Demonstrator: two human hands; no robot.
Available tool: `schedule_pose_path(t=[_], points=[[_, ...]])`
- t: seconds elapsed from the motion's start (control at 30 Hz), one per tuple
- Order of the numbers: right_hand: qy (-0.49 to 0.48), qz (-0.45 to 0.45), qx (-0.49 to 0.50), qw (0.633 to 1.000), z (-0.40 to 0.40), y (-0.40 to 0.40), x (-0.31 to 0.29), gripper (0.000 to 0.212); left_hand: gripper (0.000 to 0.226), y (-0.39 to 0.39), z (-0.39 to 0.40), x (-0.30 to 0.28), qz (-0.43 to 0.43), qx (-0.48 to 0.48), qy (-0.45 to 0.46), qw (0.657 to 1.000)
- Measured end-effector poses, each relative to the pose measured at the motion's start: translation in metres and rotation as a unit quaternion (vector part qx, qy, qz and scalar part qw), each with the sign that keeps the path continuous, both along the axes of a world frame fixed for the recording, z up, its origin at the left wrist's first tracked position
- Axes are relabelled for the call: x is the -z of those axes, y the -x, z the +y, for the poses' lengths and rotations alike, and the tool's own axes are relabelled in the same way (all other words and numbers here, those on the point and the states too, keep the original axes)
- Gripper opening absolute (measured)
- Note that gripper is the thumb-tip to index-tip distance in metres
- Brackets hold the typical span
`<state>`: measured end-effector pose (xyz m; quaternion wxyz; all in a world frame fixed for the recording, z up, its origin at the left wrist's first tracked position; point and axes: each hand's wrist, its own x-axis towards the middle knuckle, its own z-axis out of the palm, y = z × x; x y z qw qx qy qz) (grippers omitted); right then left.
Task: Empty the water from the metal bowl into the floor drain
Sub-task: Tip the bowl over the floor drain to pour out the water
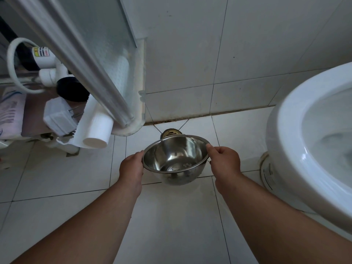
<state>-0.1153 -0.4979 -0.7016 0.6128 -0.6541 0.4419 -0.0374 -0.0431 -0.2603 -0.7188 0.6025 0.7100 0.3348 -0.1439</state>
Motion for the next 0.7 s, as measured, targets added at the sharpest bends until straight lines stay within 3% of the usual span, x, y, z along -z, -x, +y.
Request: schedule_pose_path(t=[0.7], points=[[0.002, -0.016, 0.005, 1.000, 0.0011, -0.0041, 0.0026, 0.044, 0.026, -0.0038, 0.0035, 0.0042, 0.011, -0.015, 0.006, 1.000]])
